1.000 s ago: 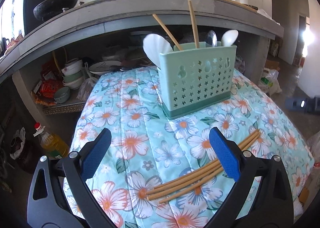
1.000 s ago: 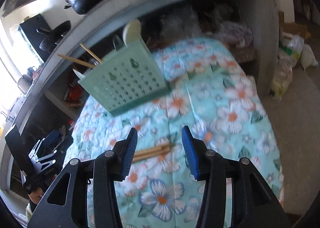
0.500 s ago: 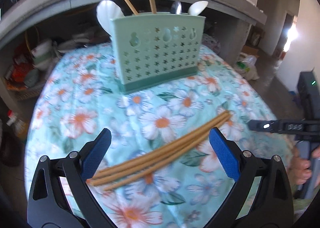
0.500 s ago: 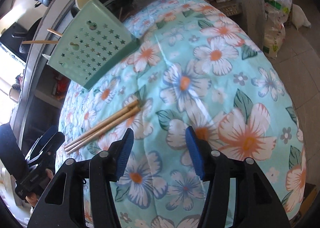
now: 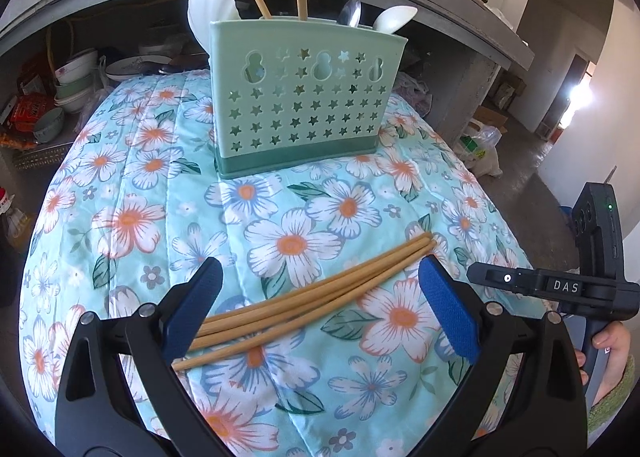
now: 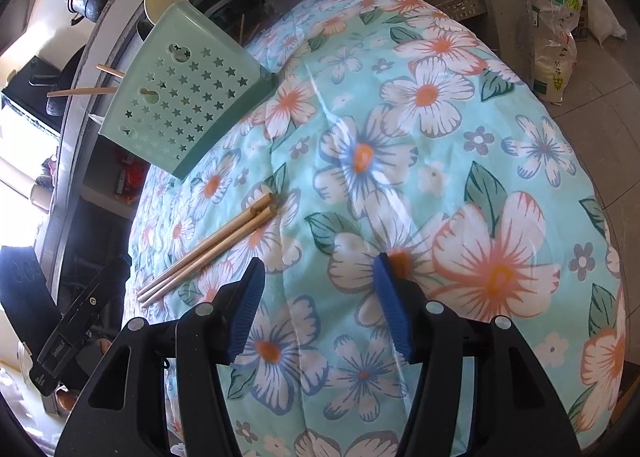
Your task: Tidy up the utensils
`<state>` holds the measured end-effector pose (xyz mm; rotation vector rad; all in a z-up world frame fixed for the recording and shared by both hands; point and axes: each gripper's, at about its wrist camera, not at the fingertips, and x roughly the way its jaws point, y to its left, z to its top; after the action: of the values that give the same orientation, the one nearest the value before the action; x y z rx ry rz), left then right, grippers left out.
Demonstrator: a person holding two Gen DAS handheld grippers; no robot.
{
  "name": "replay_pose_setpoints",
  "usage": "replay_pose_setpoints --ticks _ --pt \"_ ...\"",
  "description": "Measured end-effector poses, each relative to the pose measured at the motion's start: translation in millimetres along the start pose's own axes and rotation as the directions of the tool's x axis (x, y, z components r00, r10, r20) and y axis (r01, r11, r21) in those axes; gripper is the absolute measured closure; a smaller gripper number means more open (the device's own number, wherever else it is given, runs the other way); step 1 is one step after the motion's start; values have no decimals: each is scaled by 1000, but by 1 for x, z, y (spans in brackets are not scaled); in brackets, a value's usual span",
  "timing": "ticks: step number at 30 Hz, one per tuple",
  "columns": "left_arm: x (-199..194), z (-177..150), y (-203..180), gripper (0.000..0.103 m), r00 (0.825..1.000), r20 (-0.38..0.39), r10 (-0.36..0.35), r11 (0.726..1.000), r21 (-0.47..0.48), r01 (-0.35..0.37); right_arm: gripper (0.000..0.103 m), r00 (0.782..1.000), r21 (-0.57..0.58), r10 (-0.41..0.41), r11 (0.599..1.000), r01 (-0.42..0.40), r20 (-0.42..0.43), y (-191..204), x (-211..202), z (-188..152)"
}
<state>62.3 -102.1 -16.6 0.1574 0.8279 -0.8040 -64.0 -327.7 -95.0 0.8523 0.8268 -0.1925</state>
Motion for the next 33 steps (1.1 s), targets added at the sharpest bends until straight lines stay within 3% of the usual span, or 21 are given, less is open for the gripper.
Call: replay_pose_setpoints --ticks 9,15,26,29,33 --pt "2 -1 -5 9 1000 -8 20 1000 1 -20 45 1000 3 13 1000 -13 0 0 -1 0" --pt "7 -6 2 9 997 -25 -71 995 -68 69 45 1000 2 15 1000 -15 0 0 0 0" --pt "11 -12 8 9 978 -41 -205 976 -78 201 45 1000 0 14 1000 -14 0 0 0 -1" --pt "12 -13 7 9 987 -37 -156 987 -36 155 44 1000 -1 14 1000 -14 0 0 0 -1" --pt "9 -16 -5 9 1000 2 -28 992 126 28 44 1000 -1 15 1000 -15 -1 0 0 -1"
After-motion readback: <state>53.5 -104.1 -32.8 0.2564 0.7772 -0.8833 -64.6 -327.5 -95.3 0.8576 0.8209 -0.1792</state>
